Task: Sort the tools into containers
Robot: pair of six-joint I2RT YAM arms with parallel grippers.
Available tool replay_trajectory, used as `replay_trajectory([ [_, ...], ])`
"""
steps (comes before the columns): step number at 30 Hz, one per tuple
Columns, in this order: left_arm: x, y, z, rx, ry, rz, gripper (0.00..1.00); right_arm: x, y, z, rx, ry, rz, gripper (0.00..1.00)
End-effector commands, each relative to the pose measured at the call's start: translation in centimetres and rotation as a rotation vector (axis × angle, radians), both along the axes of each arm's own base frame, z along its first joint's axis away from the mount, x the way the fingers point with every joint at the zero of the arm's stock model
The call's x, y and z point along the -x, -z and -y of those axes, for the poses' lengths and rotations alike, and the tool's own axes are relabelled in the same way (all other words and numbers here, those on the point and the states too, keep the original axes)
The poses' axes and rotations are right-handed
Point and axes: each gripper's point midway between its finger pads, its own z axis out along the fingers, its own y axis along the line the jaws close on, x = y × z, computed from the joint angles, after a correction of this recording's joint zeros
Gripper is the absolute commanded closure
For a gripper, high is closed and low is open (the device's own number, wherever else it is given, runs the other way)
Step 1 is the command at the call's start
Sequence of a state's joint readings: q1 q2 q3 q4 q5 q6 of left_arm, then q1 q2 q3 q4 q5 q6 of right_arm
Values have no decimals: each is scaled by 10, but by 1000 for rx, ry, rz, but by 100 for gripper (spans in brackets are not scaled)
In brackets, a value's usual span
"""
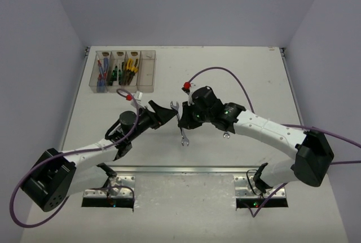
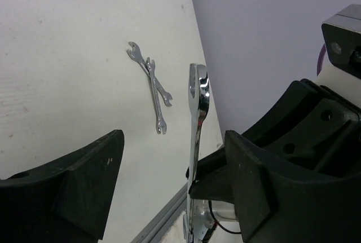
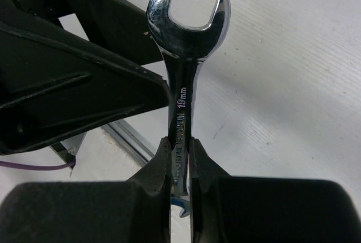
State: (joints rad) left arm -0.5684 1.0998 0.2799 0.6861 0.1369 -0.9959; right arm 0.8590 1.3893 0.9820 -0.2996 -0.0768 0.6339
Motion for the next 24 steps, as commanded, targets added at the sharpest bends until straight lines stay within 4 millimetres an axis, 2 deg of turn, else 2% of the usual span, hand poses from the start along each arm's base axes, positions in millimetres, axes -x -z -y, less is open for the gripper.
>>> replay_trajectory([
  [1,-13,-44,18,51,-4,148,33,0,-26,-13,-74,-49,73,100],
  [2,-13,-45,21,49,0,152,34,0,-27,-13,-75,-51,73,100],
  [3,-13,-45,24,46,5,156,41,0,-29,-14,-81,-54,76,100],
  [6,-11,-41,38,29,28,148,67,0,-34,-17,-100,-63,86,100],
  [10,-16,-34,46,9,43,136,99,0,-40,-16,-118,-66,106,100],
  [12,-19,-30,46,-30,40,129,100,2,-43,-12,-122,-65,127,100],
  [13,-27,-40,46,-43,15,148,100,-2,-42,-6,-102,-39,145,82],
  [15,-51,-30,30,-239,-62,137,100,-8,-36,16,-30,40,170,30],
  [16,-71,-28,18,-346,-121,129,100,-11,-31,33,27,95,187,15],
  [17,-99,-36,3,-415,-200,121,100,-14,-32,51,70,151,216,6],
  [18,-127,-37,-19,-488,-274,90,100,-14,-36,69,96,199,249,1],
  [19,-146,-25,-47,-574,-318,27,100,-12,-38,83,104,226,275,1],
  [21,-188,-36,-71,-614,-378,4,100,-14,-30,108,148,277,309,1],
  [22,-199,-40,-68,-625,-381,16,100,-17,-40,114,131,300,334,1],
  [23,-230,-57,-74,-656,-414,45,100,-18,-37,129,142,329,339,1],
  [24,-252,-66,-82,-695,-433,48,100,-18,-33,140,149,342,336,1],
])
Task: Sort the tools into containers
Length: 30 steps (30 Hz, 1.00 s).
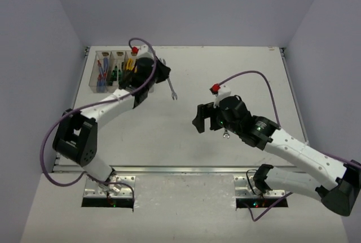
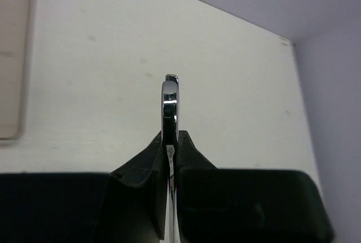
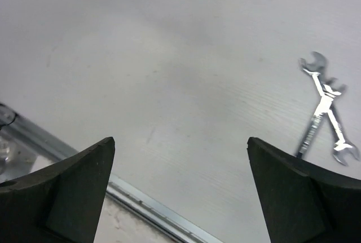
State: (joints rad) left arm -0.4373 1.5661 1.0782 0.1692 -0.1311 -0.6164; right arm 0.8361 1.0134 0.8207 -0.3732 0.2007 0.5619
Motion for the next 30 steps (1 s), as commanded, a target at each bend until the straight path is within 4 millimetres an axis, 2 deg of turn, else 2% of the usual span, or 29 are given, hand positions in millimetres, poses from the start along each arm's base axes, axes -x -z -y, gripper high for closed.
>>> replay_trajectory([
  [1,-81,-17,-64,-267,-146,-38,100,-13,12,59,92,147,54,1],
  [3,-106,-27,-71,-317,-136,-44,100,-12,17,69,101,153,40,1],
  [5,-140,-42,-84,-390,-120,-22,100,-9,25,74,111,138,26,1],
  [7,-167,-48,-95,-473,-104,-7,100,-7,32,78,123,128,17,1],
  [10,-189,-27,-102,-574,-83,-15,100,-7,37,77,126,121,4,1],
  [15,-188,26,-116,-674,-97,-93,100,-2,47,75,108,107,-10,1],
  [22,-185,60,-121,-691,-98,-135,99,0,50,73,101,94,-15,1],
  [27,-180,83,-132,-698,-109,-183,85,-2,53,74,115,105,-20,1],
  [28,-181,81,-134,-691,-113,-186,74,-2,54,75,121,103,-21,1],
  [30,-179,67,-137,-664,-134,-185,42,-5,56,76,141,114,-24,1],
])
